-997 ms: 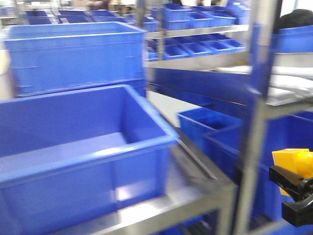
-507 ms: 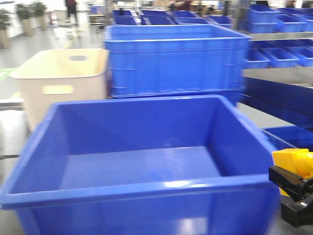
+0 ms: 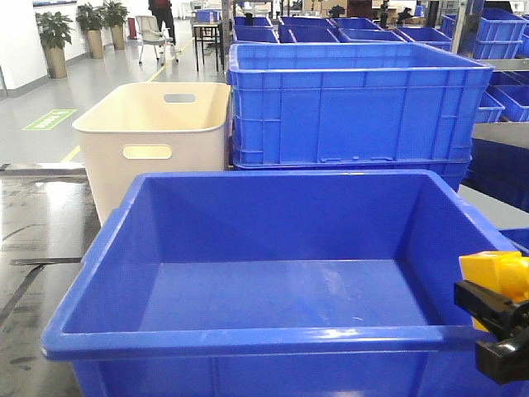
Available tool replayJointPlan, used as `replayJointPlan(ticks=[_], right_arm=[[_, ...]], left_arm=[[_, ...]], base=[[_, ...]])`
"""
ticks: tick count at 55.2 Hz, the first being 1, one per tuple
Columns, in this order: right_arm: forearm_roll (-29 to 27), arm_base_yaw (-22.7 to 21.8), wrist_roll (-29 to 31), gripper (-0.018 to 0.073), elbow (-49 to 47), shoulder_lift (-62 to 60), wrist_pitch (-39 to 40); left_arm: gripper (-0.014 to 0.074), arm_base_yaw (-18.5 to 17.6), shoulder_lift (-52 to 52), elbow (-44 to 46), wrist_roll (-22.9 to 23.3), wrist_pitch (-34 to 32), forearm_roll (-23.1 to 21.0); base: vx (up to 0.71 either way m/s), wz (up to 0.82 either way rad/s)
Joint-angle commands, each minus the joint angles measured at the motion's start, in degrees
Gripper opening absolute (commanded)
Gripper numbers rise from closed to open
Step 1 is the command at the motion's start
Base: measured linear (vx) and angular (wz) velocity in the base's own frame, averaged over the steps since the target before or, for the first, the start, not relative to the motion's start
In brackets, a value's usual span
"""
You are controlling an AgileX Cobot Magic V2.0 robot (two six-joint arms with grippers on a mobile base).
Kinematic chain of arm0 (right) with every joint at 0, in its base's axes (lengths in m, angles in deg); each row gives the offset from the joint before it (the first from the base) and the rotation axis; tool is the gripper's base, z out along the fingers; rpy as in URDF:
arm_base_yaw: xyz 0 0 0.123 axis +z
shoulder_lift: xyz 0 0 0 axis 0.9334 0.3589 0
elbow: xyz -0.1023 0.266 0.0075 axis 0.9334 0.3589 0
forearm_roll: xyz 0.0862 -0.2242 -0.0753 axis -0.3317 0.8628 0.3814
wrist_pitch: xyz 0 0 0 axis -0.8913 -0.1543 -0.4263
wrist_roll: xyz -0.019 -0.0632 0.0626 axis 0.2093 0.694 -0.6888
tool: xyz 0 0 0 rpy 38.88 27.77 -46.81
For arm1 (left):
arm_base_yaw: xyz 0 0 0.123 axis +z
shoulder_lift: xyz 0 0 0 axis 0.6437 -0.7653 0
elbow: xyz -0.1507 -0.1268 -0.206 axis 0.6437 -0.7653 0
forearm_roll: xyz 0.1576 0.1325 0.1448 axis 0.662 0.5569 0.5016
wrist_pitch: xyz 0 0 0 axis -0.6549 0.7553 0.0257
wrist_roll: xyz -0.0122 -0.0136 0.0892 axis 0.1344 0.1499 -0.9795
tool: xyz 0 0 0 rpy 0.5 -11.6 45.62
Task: Pick red and yellow blocks into blue bin
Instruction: 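Extend both grippers over the blue bin and open them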
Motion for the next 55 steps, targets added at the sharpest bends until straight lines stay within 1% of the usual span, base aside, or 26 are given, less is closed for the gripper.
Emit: replayJointPlan(ticks=[1, 18, 24, 34, 41, 44, 47, 51, 55], right_arm=[[-0.5, -0.1, 0.2, -0.0010, -1.7, -0.3, 4.0], [-0.5, -0.1, 0.1, -0.0010, -1.7, -0.3, 4.0], [-1.5, -0.1, -0.3, -0.0010, -1.7, -0.3, 4.0], [-4.5, -0.1, -0.3, -0.0010, -1.7, -0.3, 4.0], [-7.8, -0.1, 0.2, -0.0010, -2.0, 0.2, 4.4], [-7.8, 0.2, 2.8, -0.0010, -2.8, 0.7, 4.3], [-7.8, 1.9, 6.6, -0.0010, -4.0, 2.0, 4.4], [-7.8, 4.8, 11.0, -0.0010, -6.4, 4.3, 4.4], [-7.9, 8.2, 12.6, -0.0010, -9.8, 7.6, 4.5]], left_arm=[[0.0002, -0.3, 0.0, 1.6, 0.4, -4.8, -0.9], [0.0002, -0.3, 0.0, 1.6, 0.4, -4.8, -0.9], [0.0002, -0.3, 0.0, 1.6, 0.4, -4.8, -0.9], [0.0002, -0.3, 0.0, 1.6, 0.6, -5.6, -1.1], [0.0002, -0.4, -0.7, 2.1, 0.3, -5.9, -2.9], [0.0002, -1.2, -2.1, 3.3, -0.2, -5.5, -3.1], [0.0002, -2.6, -4.4, 5.0, -1.6, -5.0, -4.1], [0.0002, -5.9, -9.3, 8.7, -5.5, -4.4, -6.0], [0.0002, -9.5, -14.9, 13.3, -9.8, -3.8, -9.3]], base=[[0.00, 0.00], [0.00, 0.00], [0.00, 0.00], [0.00, 0.00], [0.00, 0.00], [0.00, 0.00], [0.00, 0.00], [0.00, 0.00], [0.00, 0.00]])
